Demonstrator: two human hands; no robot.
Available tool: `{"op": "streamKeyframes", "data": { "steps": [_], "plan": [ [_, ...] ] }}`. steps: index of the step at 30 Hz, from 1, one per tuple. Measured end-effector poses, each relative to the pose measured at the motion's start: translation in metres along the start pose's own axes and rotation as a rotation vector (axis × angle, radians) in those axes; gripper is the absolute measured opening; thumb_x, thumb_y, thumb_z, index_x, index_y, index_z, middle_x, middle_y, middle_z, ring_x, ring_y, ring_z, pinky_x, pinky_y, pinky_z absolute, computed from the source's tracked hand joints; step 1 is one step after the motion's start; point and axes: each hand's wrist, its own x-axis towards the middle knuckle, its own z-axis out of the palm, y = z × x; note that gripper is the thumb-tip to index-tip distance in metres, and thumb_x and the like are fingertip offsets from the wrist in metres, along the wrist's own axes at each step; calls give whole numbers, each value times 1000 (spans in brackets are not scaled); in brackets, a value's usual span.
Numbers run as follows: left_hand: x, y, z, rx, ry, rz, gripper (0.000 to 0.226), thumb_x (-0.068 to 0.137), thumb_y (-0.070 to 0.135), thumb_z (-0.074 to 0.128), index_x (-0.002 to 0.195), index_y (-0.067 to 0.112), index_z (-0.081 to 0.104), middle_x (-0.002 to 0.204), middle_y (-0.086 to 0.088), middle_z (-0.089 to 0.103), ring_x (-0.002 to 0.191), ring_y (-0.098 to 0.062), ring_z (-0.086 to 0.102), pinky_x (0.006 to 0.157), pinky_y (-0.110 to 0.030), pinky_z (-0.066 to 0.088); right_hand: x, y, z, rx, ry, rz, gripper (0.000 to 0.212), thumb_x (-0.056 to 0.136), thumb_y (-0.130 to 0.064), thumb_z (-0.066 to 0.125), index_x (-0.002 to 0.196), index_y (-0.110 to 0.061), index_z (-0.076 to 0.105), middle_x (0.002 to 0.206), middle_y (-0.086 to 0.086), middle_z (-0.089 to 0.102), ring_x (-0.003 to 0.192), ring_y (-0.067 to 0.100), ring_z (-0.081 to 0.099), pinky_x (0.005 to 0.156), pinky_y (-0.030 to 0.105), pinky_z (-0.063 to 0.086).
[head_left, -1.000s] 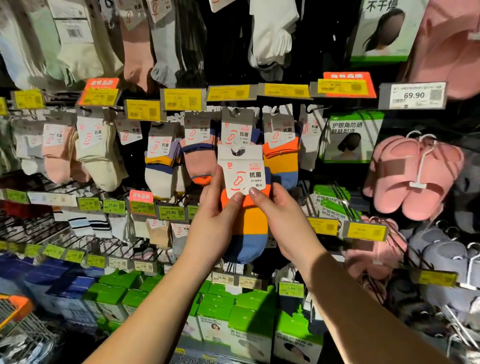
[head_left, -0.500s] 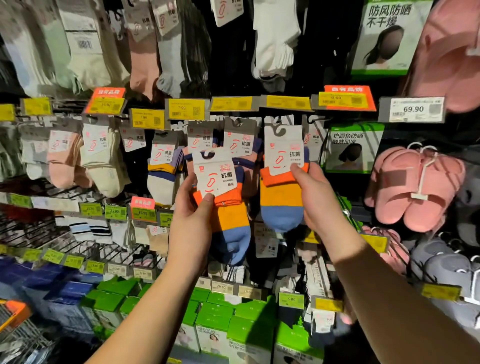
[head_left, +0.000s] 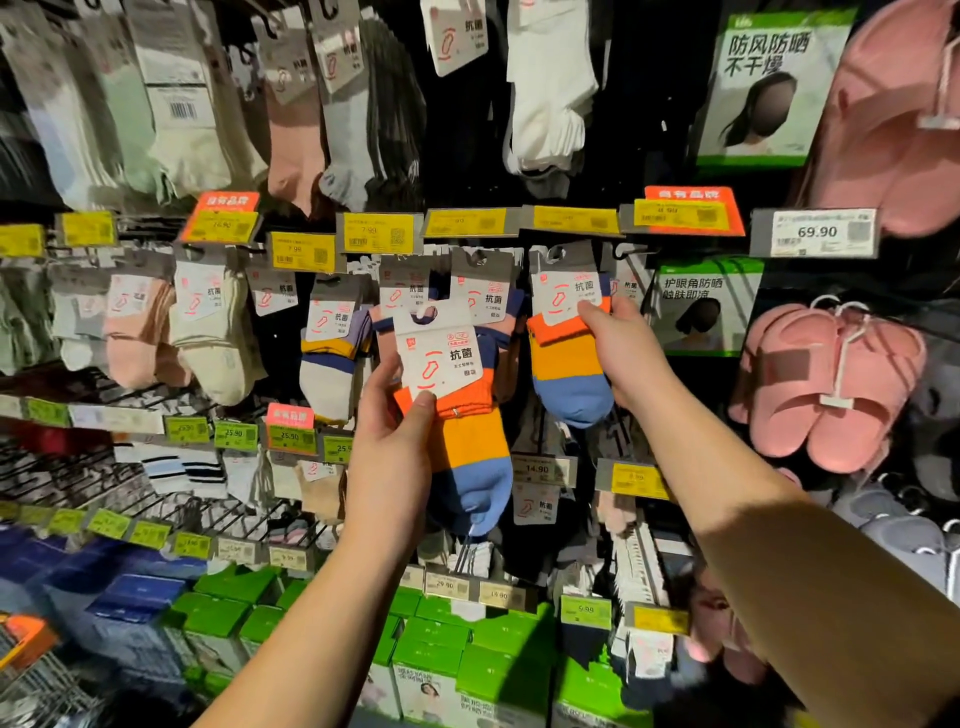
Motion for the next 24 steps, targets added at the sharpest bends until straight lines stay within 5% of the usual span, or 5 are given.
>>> {"op": "streamKeyframes", "data": {
  "steps": [5, 11, 16, 21, 24],
  "plan": [
    [1, 1, -4, -12, 1, 18, 40, 102, 8, 53, 133, 33, 51, 137, 1, 61, 116, -11, 65, 87, -24, 57, 7, 12, 1, -72, 66, 8, 17, 97, -40, 55, 107, -27, 55, 108, 4, 70, 100, 30, 68, 92, 51, 55],
    [0, 5, 1, -4, -23, 18, 41, 102, 7, 53, 140, 22, 50, 130, 2, 65, 104, -2, 68, 79, -18, 56, 23, 10, 0, -545, 96, 45, 50, 99, -55, 46, 113, -7, 53, 95, 6, 58, 81, 24, 55, 58, 32, 36],
    [0, 3, 2, 30, -17, -6, 41, 102, 12, 55, 140, 26, 49, 133, 3, 64, 120, -14, 62, 102, -37, 52, 30, 13, -5, -770, 94, 64, 73, 95, -69, 37, 118, -3, 56, 88, 7, 58, 78, 27, 55, 54, 32, 35],
    [3, 0, 2, 51, -25, -1, 44, 102, 13, 55, 143, 26, 48, 133, 4, 64, 121, -14, 62, 100, -33, 53, 10, 19, -12, -717, 133, 75, 73, 87, -78, 42, 113, -10, 50, 102, 6, 59, 89, 28, 59, 73, 39, 49],
    [4, -2, 3, 25, -51, 3, 42, 102, 10, 54, 141, 25, 48, 122, 11, 67, 113, -8, 65, 86, -21, 57, -15, 24, -14, -549, 160, 7, 57, 93, -67, 47, 112, -13, 51, 111, 4, 55, 101, 26, 56, 80, 37, 48]
  ]
}}
